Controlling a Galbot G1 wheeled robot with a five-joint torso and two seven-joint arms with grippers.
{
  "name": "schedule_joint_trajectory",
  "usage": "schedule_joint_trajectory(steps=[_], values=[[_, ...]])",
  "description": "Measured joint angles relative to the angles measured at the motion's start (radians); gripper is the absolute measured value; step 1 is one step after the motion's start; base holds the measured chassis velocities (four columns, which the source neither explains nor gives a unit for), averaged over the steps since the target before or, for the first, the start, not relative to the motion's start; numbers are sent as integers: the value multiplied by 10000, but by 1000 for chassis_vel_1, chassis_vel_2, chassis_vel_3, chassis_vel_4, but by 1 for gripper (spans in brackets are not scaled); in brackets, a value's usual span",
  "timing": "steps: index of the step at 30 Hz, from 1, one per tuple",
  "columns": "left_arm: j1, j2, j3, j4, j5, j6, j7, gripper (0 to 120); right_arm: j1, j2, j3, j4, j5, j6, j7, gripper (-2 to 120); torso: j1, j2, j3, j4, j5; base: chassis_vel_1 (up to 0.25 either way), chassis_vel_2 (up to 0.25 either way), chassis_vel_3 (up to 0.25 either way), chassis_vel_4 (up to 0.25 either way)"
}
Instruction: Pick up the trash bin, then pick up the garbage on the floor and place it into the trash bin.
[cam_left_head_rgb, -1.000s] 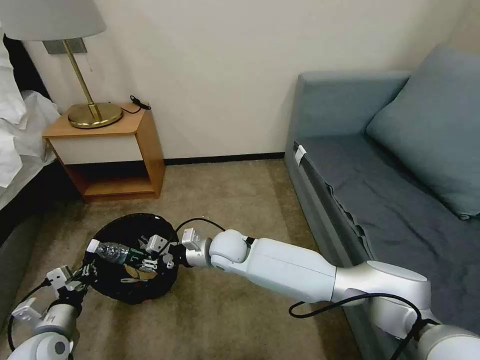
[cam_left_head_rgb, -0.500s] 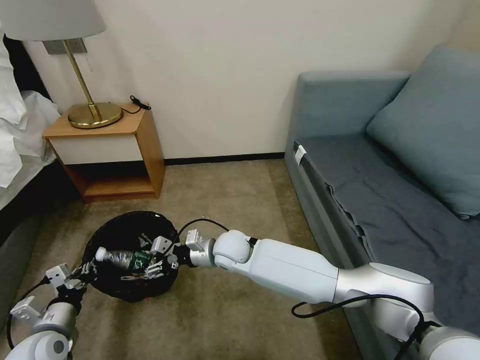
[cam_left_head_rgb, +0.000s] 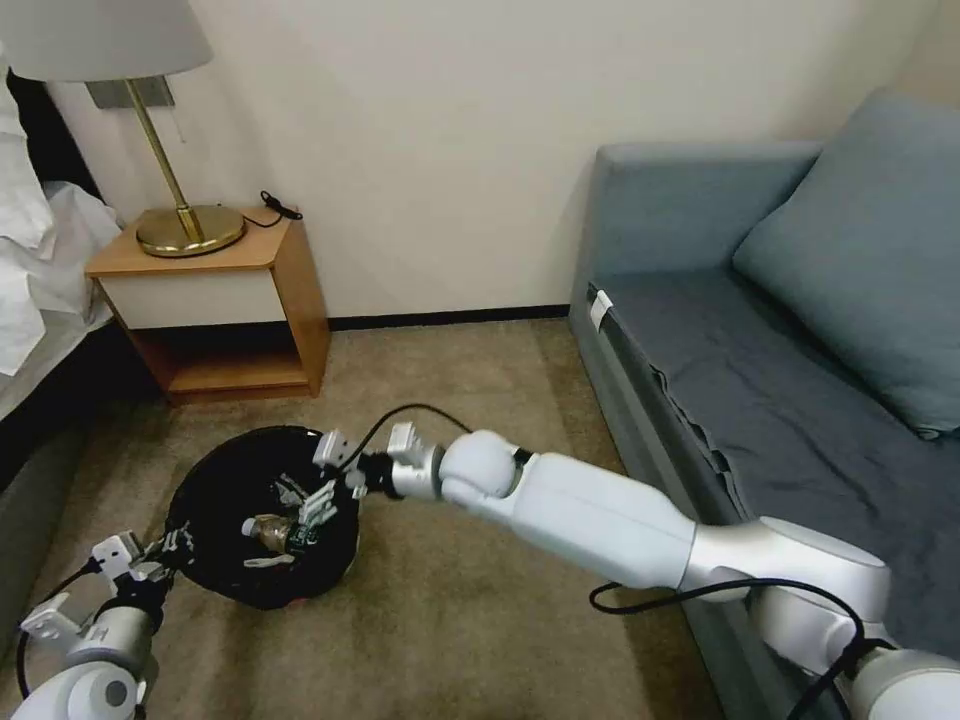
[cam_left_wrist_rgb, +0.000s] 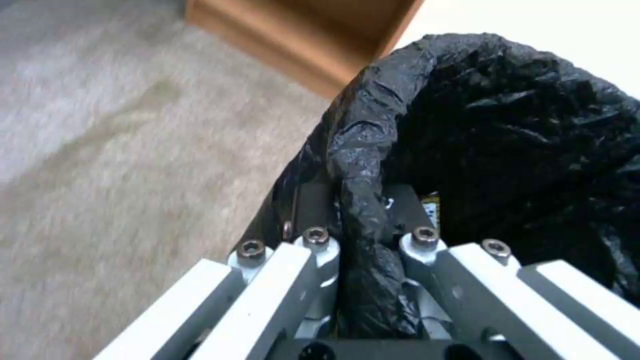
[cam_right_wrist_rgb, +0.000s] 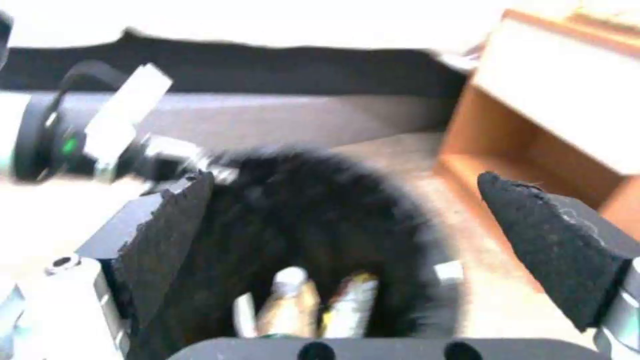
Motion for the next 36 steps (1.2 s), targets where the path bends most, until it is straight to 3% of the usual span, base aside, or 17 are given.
schedule_joint_trajectory(steps=[8,12,17,22,24,32,36], values=[[-133,-76,96,241,-11,145,-280,5,-705,-1650,1057,1576,205,-284,1967,100,0,-1,0,-5,2,0,0,0,0],[-218,-70,164,430,-1,176,-298,5,-1968,-2748,2653,2928,282,-687,3700,100,0,0,0,-2,4,0,0,0,0],[-325,-149,289,533,129,183,-307,5,-3671,-3602,4579,4369,328,-1288,5207,100,0,0,0,-2,7,0,0,0,0],[-374,-193,341,568,197,181,-332,5,-4976,-3930,5881,5357,360,-1638,5751,100,0,0,0,0,7,0,0,0,0],[-425,-227,377,626,217,185,-421,5,-6514,-4017,7178,6236,369,-1934,6118,100,-1,1,-2,-1,9,0,0,0,0],[-502,-262,469,642,222,290,-593,5,-9567,-3913,9803,7716,127,-2139,6132,100,-1,2,-3,0,8,0,0,0,0],[-485,-251,482,575,241,316,-567,19,-10675,-3777,10736,8304,180,-2317,6138,100,-1,3,-2,-2,1,0,0,0,0]])
